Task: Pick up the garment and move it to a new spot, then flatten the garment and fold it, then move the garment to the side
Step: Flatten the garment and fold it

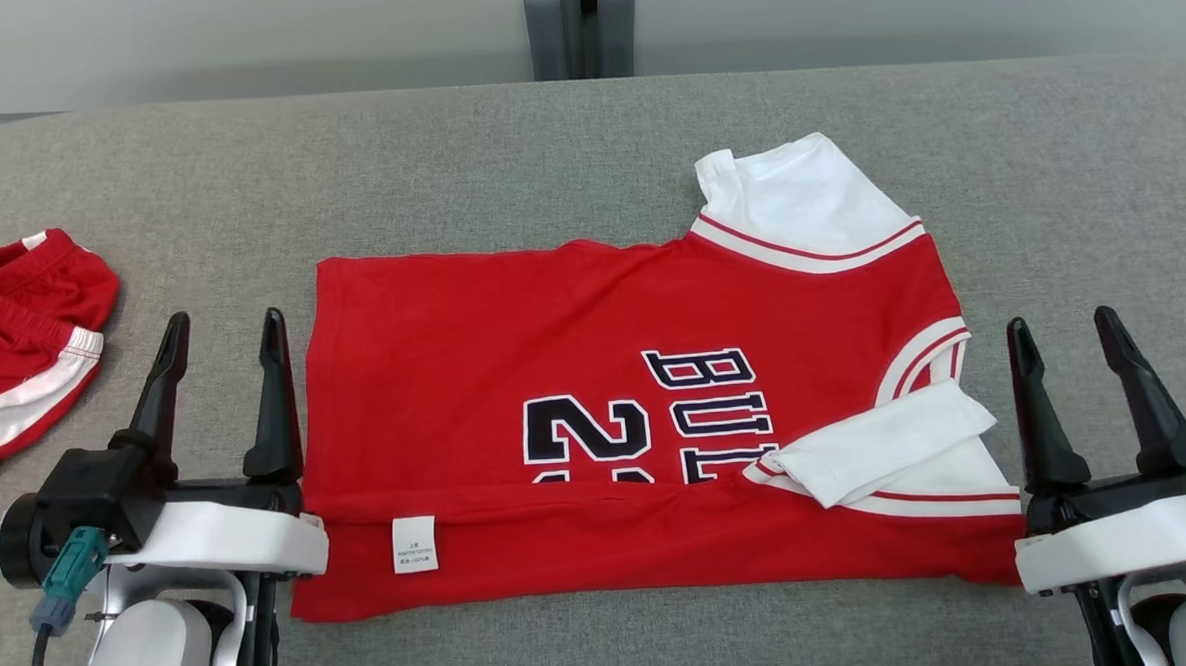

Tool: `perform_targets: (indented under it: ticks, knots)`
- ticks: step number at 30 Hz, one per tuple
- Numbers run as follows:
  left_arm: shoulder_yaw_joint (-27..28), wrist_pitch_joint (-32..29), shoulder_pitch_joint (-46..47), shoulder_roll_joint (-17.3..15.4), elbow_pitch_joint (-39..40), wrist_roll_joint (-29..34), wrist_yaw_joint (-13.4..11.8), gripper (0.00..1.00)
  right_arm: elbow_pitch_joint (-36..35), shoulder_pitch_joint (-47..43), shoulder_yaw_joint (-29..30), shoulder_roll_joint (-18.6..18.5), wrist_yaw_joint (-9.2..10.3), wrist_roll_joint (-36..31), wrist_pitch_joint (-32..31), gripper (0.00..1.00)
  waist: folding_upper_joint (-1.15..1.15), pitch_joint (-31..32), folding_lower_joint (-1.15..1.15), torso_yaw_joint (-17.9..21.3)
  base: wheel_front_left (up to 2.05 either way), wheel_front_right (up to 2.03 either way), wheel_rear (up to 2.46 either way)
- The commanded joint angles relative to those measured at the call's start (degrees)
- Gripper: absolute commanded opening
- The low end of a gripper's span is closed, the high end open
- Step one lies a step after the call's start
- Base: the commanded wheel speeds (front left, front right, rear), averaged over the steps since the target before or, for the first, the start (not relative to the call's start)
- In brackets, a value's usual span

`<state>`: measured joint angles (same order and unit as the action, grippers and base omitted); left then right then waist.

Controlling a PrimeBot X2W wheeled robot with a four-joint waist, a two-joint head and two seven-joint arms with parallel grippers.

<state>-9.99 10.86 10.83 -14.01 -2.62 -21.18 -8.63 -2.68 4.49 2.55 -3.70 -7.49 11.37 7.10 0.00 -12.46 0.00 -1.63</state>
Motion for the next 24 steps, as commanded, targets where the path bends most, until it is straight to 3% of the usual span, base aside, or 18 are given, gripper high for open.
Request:
perform_targets:
  ticks: [1,14,24]
  knots:
    - [0.48,0.98,-0.04,-1.06,-0.67,0.18,0.65,1.00,0.66,0.68,-0.44,-0.17,-0.02,0.16,0.40,1.00,0.00,0.22,0.00,-0.05,0.00,0.00,0.00]
    - [0.79,1.71,-3.57,-2.62,-2.48,-0.76,1.63,1.00,1.07,-2.41,0.02,0.25,-0.02,0.08,-0.51,1.00,0.00,2.01,0.00,-0.40,0.00,0.00,0.00]
    - [-0.55,-0.44,-0.75,-2.91,-2.88,-0.80,2.09,1.00,0.61,-2.07,-0.40,0.55,-0.02,0.66,-0.85,1.00,0.00,2.09,0.00,-0.24,0.00,0.00,0.00]
